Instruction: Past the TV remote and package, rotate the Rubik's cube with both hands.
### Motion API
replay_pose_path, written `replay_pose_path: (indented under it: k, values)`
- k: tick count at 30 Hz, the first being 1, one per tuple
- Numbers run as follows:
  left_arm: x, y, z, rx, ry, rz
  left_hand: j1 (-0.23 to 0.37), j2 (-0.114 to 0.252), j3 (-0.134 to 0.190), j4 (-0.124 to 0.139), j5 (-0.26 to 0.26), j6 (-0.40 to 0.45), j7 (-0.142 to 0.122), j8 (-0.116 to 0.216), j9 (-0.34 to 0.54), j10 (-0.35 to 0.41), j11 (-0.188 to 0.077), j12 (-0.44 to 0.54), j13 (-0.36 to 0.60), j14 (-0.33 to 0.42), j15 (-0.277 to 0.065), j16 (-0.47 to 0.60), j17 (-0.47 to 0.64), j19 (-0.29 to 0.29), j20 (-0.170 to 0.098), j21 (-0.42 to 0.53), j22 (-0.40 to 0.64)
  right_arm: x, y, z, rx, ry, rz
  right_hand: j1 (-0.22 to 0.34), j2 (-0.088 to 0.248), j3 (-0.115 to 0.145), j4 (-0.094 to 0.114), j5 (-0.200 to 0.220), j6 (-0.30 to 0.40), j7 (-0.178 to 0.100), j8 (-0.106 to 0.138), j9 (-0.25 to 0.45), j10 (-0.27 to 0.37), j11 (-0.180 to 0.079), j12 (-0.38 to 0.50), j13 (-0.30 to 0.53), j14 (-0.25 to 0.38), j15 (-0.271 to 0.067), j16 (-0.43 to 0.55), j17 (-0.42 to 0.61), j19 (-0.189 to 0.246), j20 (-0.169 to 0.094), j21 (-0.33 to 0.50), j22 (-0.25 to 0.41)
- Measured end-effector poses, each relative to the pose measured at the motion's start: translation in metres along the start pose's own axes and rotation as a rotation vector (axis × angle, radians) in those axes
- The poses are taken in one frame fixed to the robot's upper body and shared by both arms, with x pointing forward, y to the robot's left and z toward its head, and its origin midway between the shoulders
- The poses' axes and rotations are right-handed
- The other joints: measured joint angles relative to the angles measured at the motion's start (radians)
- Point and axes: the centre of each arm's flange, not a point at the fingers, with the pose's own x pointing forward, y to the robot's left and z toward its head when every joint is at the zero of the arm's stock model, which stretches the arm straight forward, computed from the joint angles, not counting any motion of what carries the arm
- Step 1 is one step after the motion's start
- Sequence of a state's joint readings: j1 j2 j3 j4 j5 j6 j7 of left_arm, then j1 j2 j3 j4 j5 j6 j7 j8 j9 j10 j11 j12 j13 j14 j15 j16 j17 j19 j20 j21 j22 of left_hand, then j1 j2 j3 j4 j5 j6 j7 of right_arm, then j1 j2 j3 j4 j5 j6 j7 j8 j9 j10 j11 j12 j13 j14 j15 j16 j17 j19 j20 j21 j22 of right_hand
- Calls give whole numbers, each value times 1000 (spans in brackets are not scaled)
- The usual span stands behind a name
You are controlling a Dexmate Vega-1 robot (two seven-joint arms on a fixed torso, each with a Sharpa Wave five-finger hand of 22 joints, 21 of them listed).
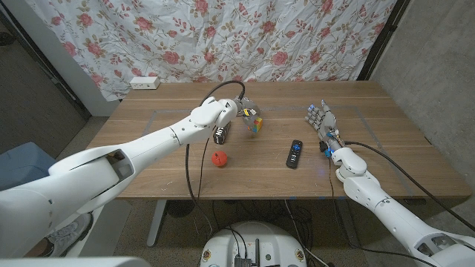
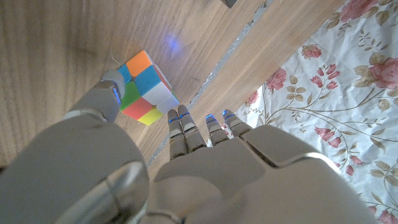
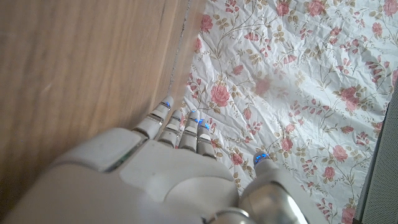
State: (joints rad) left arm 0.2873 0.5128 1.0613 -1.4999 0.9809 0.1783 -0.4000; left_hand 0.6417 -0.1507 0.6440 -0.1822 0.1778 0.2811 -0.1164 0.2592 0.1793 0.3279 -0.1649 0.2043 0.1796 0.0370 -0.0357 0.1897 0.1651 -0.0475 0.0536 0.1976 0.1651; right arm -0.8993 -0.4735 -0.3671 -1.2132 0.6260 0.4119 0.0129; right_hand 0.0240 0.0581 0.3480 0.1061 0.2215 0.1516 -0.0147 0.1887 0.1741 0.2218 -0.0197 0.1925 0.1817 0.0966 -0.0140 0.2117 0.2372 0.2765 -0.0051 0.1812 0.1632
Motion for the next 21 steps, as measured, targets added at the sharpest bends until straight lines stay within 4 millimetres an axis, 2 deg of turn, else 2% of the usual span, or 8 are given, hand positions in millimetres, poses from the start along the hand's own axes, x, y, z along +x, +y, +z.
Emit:
replay_pose_path:
  k: [14, 21]
  values:
    - [-3, -3, 3, 0, 11, 44, 66, 15, -4, -4, 4, 61, 8, 24, 10, 61, -15, 6, 5, 76, -2, 7, 0, 57, 0, 0, 0, -1, 5, -3, 8, 5, 5, 0, 0, 0, 0, 0, 4, -4, 0, 0, 0, 0, 0, 2, 0, 0, 0, -5, 0, 0, 0, 0]
    - [-4, -3, 3, -4, 13, 64, 93, 17, -9, -1, 4, 58, 5, 30, 10, 85, -17, 9, 5, 110, -3, 7, 0, 71, 0, 0, 0, -1, 6, -5, 10, 8, 8, 0, 0, 0, 0, 0, 4, -4, 0, 0, 0, 0, 0, 2, 0, 0, 0, -5, 4, 11, 0, 2]
